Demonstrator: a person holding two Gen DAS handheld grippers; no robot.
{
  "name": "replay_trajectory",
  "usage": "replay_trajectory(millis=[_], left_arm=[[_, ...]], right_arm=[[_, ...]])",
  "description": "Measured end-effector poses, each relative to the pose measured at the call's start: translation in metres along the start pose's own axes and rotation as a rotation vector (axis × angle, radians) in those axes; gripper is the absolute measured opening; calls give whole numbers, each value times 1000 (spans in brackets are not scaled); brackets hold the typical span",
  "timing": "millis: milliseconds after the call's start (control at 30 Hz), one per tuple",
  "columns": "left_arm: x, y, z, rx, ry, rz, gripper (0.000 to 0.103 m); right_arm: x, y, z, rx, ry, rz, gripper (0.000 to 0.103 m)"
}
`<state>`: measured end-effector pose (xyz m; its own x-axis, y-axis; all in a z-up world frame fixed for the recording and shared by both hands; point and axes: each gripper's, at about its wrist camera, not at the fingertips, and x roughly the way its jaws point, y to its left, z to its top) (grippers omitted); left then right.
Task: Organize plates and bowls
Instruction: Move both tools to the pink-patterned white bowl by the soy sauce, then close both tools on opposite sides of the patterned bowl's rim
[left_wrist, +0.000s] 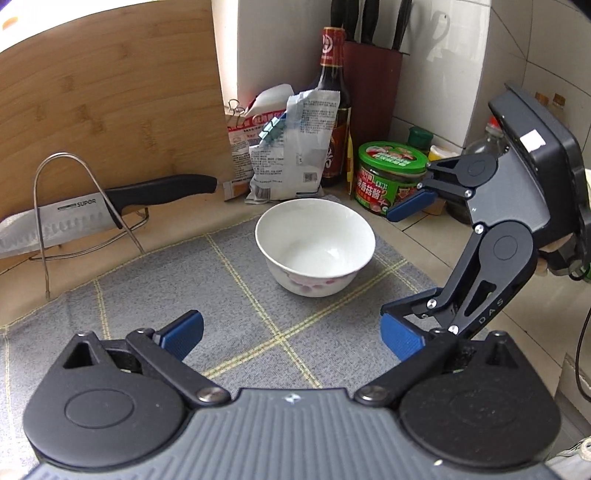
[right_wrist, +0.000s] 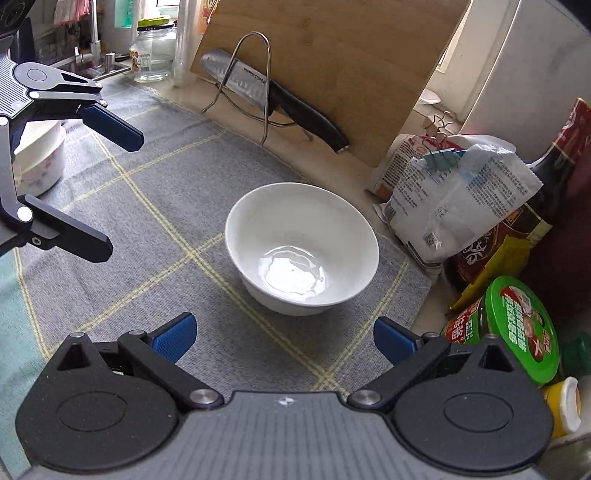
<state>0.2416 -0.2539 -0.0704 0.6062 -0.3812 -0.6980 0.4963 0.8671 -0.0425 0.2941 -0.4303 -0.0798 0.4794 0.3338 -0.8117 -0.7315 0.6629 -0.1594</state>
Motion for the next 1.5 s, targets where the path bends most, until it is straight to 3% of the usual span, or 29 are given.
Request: replay_trajectory(millis=[300, 633, 1267, 1500], left_arm=[[43, -8, 9, 16, 73, 53, 102], [74, -17, 18, 135, 111, 55, 101], [91, -17, 31, 374, 139, 22, 85], [90, -17, 34, 410, 125, -11, 81]], right_arm=[[22, -26, 5, -85, 5, 60, 103], [34, -31, 13, -182, 10, 110, 103], [41, -29, 25, -389, 20, 152, 94], [41, -31, 26, -415, 17, 171, 91]])
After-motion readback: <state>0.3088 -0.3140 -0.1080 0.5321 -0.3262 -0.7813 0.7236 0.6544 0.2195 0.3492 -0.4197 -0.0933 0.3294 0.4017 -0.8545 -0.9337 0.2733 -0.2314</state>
